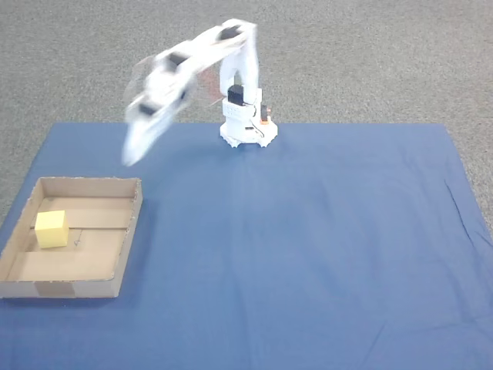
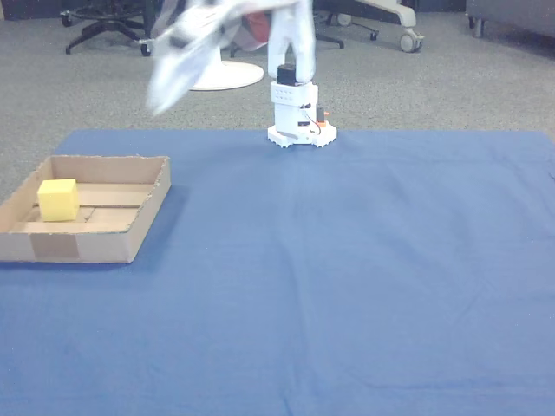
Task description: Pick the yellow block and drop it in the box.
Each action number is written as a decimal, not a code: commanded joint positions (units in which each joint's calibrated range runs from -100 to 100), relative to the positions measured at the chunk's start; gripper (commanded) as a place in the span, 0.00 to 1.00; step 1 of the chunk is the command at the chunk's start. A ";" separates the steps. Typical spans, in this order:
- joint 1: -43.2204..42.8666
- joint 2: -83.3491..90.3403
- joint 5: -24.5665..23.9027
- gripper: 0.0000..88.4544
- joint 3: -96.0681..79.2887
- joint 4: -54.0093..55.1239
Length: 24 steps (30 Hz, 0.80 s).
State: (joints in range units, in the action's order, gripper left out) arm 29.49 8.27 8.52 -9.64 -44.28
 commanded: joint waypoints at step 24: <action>-29.76 89.37 -7.18 0.00 -90.18 -3.47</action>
State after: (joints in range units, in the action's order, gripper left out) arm -1.76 97.44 2.91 -98.93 -47.41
